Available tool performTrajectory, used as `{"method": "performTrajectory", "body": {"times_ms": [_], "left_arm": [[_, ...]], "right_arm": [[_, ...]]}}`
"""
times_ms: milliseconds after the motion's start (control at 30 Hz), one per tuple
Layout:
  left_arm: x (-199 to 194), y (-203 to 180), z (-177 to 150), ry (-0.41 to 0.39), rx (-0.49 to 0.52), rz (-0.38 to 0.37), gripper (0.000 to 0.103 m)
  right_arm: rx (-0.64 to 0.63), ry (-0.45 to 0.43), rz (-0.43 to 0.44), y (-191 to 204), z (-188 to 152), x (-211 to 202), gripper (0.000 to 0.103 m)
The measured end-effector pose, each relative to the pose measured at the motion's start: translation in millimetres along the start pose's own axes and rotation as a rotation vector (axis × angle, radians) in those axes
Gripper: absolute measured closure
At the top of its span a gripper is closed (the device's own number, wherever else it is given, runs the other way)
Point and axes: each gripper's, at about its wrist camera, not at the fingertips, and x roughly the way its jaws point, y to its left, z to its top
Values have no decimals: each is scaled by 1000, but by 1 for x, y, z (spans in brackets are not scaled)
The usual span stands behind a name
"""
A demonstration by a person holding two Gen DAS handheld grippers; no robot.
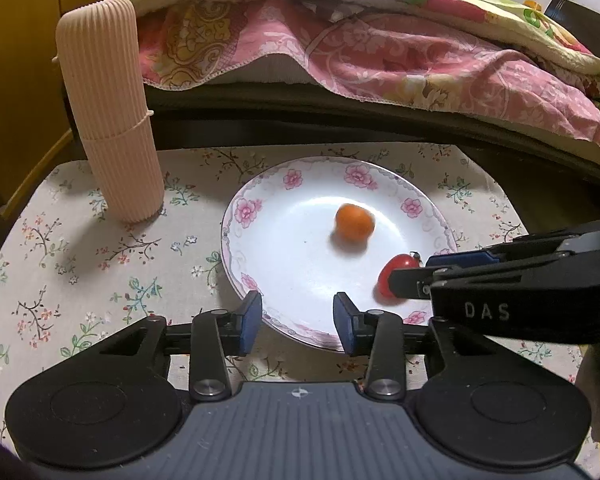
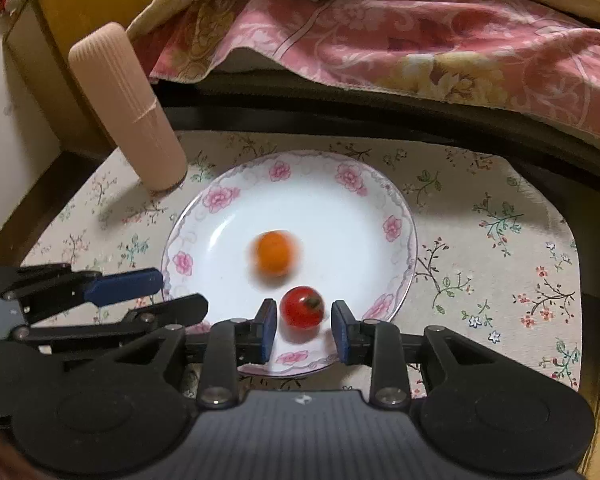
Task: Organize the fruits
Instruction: 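Carry the mandarin and tomato to the white plate and open both tools, then withdraw both open tools from the plate back toward the fruits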
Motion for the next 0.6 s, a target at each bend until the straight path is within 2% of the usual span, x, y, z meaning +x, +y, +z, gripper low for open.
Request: {"method": "performTrajectory", "body": {"times_ms": [300, 600], "left_arm": [[-11, 8, 4, -18, -20, 3, 51], [-14, 5, 3, -15, -10, -13, 48]], "right_arm": [[27, -46, 4, -4, 3, -14, 66], [22, -38, 11, -3, -1, -18, 66]]}}
